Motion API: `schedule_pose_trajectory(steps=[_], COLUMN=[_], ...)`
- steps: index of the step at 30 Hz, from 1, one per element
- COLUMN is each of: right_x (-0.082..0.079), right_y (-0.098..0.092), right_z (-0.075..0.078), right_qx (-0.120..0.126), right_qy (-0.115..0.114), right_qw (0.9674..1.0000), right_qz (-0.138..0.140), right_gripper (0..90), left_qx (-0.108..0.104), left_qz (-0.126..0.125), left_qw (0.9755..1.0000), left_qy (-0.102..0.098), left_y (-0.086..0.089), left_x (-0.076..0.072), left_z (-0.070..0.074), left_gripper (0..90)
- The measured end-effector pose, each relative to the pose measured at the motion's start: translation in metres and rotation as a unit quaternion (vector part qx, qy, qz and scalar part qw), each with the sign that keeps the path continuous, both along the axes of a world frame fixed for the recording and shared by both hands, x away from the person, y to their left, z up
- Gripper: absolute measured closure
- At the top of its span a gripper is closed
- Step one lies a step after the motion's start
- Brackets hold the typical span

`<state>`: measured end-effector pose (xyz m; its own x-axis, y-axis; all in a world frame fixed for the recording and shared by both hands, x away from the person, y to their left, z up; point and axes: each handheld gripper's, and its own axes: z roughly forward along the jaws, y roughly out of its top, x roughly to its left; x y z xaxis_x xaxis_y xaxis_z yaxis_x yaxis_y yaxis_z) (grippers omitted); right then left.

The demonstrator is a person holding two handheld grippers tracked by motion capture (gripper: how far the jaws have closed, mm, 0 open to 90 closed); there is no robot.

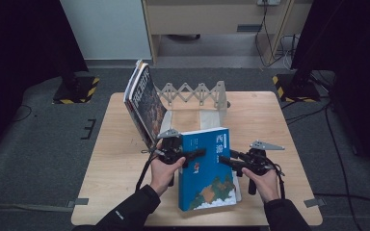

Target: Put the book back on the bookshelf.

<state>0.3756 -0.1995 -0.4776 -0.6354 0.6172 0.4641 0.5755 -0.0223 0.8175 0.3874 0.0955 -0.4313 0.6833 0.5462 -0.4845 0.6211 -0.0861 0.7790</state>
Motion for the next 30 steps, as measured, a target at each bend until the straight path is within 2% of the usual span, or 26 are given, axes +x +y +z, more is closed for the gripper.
schedule_pose_trajectory(steps=[6,10,14,15,20,24,30], right_x=[0.001,0.0,0.0,0.0,0.0,-0.001,-0.002], right_y=[-0.008,-0.003,0.005,0.006,0.001,0.001,0.0], right_z=[0.002,0.002,0.002,0.003,0.006,0.006,0.007], right_qx=[0.007,0.011,0.01,0.004,0.014,0.008,0.005], right_qy=[-0.006,-0.005,-0.012,-0.015,-0.026,-0.03,-0.03], right_qw=[0.9999,0.9999,0.9996,0.9996,0.9994,0.9994,0.9994], right_qz=[-0.013,0.005,0.023,0.024,0.016,0.013,0.015], right_gripper=[36.5,37.8,42.9,43.2,50.8,52.5,54.4], left_qx=[0.008,0.003,0.004,0.003,0.0,0.001,-0.006], left_qz=[-0.004,-0.002,-0.003,-0.001,-0.006,-0.015,-0.009], left_qw=[0.9999,0.9998,0.9998,0.9998,0.9993,0.9985,0.9966], left_qy=[-0.014,-0.017,-0.02,-0.019,-0.038,-0.053,-0.081], left_y=[0.002,0.004,0.002,0.001,0.001,-0.001,-0.004], left_x=[-0.003,-0.003,-0.003,-0.003,-0.003,-0.004,-0.01], left_z=[0.012,0.014,0.016,0.017,0.018,0.015,0.011], left_gripper=[61.0,61.1,61.1,61.1,61.0,60.5,59.8])
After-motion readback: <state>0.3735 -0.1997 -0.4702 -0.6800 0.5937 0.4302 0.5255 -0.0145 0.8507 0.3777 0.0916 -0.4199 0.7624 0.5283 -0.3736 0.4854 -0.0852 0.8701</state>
